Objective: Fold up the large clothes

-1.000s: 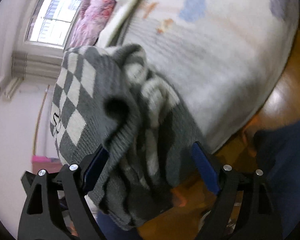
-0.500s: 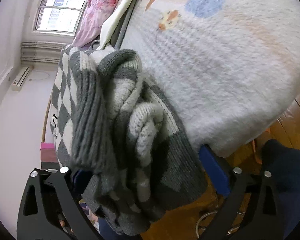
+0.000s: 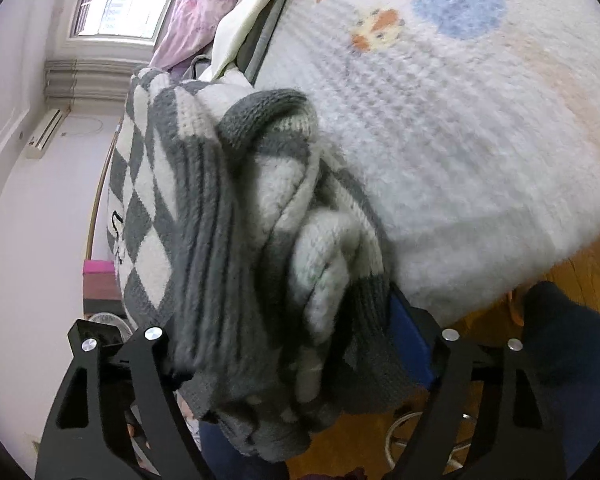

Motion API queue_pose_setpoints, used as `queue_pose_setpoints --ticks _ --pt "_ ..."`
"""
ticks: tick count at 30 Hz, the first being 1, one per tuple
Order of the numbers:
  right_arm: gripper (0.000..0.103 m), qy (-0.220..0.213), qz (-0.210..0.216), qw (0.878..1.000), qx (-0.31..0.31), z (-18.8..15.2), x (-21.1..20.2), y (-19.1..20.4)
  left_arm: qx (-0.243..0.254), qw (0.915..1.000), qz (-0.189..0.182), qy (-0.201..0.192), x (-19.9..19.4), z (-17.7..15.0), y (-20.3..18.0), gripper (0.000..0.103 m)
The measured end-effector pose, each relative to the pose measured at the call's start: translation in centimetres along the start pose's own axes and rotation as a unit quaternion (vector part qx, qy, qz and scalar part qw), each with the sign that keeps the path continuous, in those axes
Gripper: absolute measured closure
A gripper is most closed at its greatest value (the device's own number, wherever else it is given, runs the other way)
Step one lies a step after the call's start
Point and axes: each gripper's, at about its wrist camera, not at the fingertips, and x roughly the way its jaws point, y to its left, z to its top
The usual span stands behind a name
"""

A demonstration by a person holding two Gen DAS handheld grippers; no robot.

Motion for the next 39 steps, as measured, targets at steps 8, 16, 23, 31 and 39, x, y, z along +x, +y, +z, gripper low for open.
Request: queue_pose_setpoints --ticks 8,16,23,31,39 --pt "0.032 0.030 0.055 0.998 -0.001 2.7 0.8 -0.8 0.000 1.0000 -0.002 0.003 0.1 0.2 0.1 0.004" --pt "0.037 0.016 0.086 0.996 0.030 2.3 1.8 -2.4 -0.015 0.9996 -0.022 0.013 -0.8 0.9 0.5 0.004" --pt "0.055 0.000 0.074 0.997 0.019 1.7 1.2 -0.4 -0.050 0.9976 -0.021 -0.043 -3.2 6.7 3.0 0.004" --pt "0.054 -0.001 0.065 0.998 0.028 0.7 1.8 -0.1 -0.050 0.9984 -0.026 -0.012 0.5 12.5 2.6 0.004" --pt "0.060 -0.013 -0.008 1.000 -0.025 0.4 0.9 3.8 -0.009 0.9986 -0.009 -0.051 -0.4 11.0 1.1 0.020"
